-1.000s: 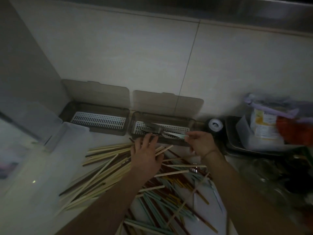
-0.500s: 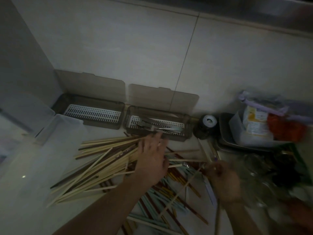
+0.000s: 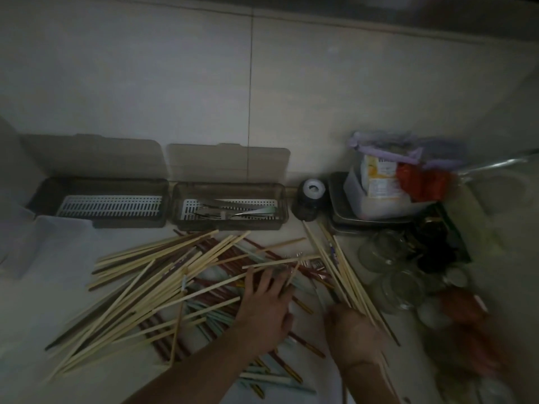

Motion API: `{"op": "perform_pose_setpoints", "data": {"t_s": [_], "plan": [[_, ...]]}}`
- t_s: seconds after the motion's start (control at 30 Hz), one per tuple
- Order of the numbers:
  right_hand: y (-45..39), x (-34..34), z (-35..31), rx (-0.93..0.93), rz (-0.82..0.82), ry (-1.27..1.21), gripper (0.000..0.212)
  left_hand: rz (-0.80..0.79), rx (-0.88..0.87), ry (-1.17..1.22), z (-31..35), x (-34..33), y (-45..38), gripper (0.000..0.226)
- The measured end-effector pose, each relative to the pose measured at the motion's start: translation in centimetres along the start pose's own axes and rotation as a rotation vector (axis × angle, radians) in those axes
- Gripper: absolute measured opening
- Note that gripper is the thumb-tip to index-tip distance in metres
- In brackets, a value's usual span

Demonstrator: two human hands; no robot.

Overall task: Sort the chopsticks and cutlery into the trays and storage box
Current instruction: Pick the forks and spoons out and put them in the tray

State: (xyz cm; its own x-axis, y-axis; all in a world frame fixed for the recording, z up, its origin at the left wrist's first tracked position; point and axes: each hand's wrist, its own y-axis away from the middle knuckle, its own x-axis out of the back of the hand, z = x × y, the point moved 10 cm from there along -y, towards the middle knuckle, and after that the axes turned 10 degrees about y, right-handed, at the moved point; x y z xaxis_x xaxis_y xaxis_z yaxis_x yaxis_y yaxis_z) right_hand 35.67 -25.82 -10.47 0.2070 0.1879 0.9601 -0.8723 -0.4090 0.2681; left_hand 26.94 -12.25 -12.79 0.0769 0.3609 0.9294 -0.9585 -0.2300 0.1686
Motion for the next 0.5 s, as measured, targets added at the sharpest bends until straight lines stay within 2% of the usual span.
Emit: {"op": "perform_pose_setpoints", "data": {"t_s": [0.1,0.17,0.3,0.43,0.5], "plan": [[-0.1,-0.8,0.0,-0.023,-0.096,-0.100,0.026,-0.028,0.031,0.005,-0.4,0.0,0.2,0.057],[0.0,-1.5,-0.2,-0.026,-0.218,-0.191,0.023,-0.018,0.022,0.005,-0.3,0.3,0.2,0.060],[0.8,-2.0,0.4,-0.053,-0.422,-0.489,0.034,-0.026,0.032,0.022,-0.3,0.8,0.3,0.061],[1.8,0.7,1.6,-0.046,-0.470,-0.612,0.034,-0.037,0.035,0.048,-0.4,0.8,0.3,0.058],[1.8,2.8,2.4,-0.018,-0.435,-0.601,0.032,-0.017,0.034,0.055,-0.3,0.9,0.4,0.057]]}}
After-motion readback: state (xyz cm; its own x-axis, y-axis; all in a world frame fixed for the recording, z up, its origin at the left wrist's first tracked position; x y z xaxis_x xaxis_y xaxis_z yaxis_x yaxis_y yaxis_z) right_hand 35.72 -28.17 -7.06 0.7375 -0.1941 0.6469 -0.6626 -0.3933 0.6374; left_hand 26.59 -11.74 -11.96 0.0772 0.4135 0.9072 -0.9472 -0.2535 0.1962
